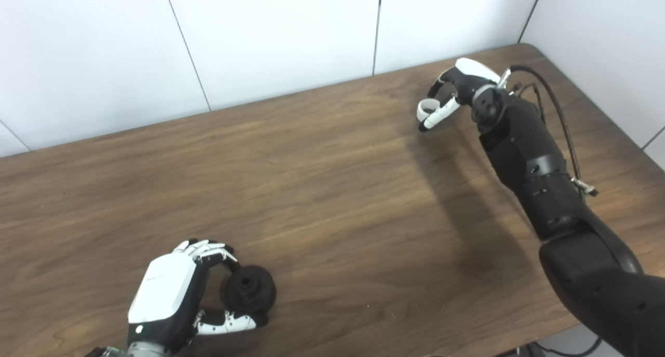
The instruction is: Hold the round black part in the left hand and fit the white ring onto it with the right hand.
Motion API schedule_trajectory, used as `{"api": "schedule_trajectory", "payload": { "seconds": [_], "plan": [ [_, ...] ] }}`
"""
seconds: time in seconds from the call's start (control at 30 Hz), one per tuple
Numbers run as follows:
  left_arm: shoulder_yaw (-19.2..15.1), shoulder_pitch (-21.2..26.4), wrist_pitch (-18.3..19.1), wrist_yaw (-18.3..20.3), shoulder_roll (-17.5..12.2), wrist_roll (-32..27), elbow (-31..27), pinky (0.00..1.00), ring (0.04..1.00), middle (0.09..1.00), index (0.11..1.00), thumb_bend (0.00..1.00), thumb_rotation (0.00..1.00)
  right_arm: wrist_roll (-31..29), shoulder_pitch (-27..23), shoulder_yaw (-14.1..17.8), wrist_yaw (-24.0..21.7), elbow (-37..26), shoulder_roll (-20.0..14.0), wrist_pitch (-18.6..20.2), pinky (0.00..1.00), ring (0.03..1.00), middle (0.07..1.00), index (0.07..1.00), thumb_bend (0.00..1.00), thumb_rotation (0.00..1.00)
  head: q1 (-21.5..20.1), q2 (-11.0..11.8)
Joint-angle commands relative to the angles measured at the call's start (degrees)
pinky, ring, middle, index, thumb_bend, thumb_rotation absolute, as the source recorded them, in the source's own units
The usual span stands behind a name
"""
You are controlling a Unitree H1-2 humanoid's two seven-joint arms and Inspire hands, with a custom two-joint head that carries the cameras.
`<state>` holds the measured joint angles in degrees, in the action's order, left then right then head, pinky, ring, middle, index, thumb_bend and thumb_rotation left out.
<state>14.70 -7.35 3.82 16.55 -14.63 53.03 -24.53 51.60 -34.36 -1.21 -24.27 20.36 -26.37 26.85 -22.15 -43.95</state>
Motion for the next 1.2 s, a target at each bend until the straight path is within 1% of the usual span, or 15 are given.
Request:
{"api": "schedule_trajectory", "payload": {
  "seconds": [0.0,0.2,0.37,0.43,0.57,0.67,0.77,0.87,1.07,1.1,1.13,1.17],
  "plan": [
    [-0.18,-0.18,0.81,0.53,-0.22,0.98,-0.99,0.92,0.841,0.760,0.486,0.52,0.05,0.79,-2.40,0.21,1.11,-0.80,-1.76,0.06,0.92,0.978,0.912,0.646,0.81,0.23,-0.02,-0.07],
    [-0.24,-0.03,0.79,0.80,-0.32,0.99,-1.09,0.92,0.840,0.758,0.486,0.52,0.05,1.51,-2.50,0.10,0.90,-0.54,-1.93,0.06,0.93,0.978,0.910,0.645,0.81,0.24,-0.02,-0.29],
    [-0.30,0.08,0.48,0.43,-0.33,0.83,-0.82,0.92,0.838,0.755,0.486,0.52,0.05,1.12,-2.51,-0.13,1.30,-0.81,-1.62,0.06,0.88,0.943,0.879,0.625,0.81,0.22,0.27,-0.37],
    [-0.27,0.11,0.35,0.30,-0.36,0.86,-0.79,0.92,0.839,0.755,0.486,0.52,0.05,0.69,-2.47,0.00,1.35,-1.05,-1.46,0.06,0.90,0.952,0.885,0.622,0.81,0.21,0.49,-0.39],
    [-0.35,0.16,0.57,0.56,-0.33,0.91,-1.04,0.92,0.841,0.758,0.487,0.52,0.05,0.32,-2.85,-0.44,2.22,-0.26,-1.42,0.05,0.90,0.944,0.886,0.619,0.81,0.20,0.61,-0.44],
    [-0.37,0.21,0.58,0.55,-0.33,1.06,-1.16,0.92,0.836,0.757,0.486,0.52,0.05,0.24,-2.97,-0.49,2.46,-0.12,-1.28,0.06,0.90,0.932,0.870,0.610,0.81,0.19,0.64,-0.42],
    [-0.39,0.22,-0.07,-0.17,-0.41,0.60,-0.77,0.91,0.830,0.752,0.486,0.52,0.05,-0.40,-2.90,-0.65,2.54,-0.15,-1.30,0.05,0.92,0.950,0.882,0.613,0.80,0.19,0.64,-0.42],
    [-0.33,0.27,0.15,0.07,-0.31,0.84,-1.00,0.91,0.833,0.754,0.486,0.52,0.05,-0.91,-2.92,-0.87,3.09,0.21,-1.34,0.05,0.92,0.948,0.878,0.611,0.80,0.18,0.88,-0.59],
    [-0.30,0.37,-0.24,-0.35,-0.36,0.84,-0.89,0.91,0.832,0.751,0.486,0.52,0.05,-1.75,-2.78,-1.34,4.31,0.61,-1.45,0.05,0.89,0.925,0.858,0.599,0.80,0.17,0.88,-0.59],
    [-0.32,0.36,-0.20,-0.33,-0.32,0.80,-0.92,0.90,0.832,0.751,0.485,0.52,0.05,-1.73,-2.76,-1.32,4.45,0.65,-1.43,0.05,0.90,0.924,0.857,0.547,0.66,0.16,0.88,-0.59],
    [-0.33,0.35,-0.15,-0.30,-0.30,0.78,-0.94,0.90,0.832,0.751,0.485,0.52,0.05,-1.72,-2.75,-1.31,4.55,0.69,-1.41,0.05,0.90,0.922,0.855,0.520,0.60,0.15,0.88,-0.59],
    [-0.31,0.37,-0.14,-0.26,-0.30,0.83,-0.95,0.90,0.832,0.751,0.485,0.52,0.05,-2.09,-2.65,-1.33,5.02,0.70,-1.43,0.04,0.90,0.921,0.854,0.507,0.56,0.15,0.88,-0.59]
  ]
}}
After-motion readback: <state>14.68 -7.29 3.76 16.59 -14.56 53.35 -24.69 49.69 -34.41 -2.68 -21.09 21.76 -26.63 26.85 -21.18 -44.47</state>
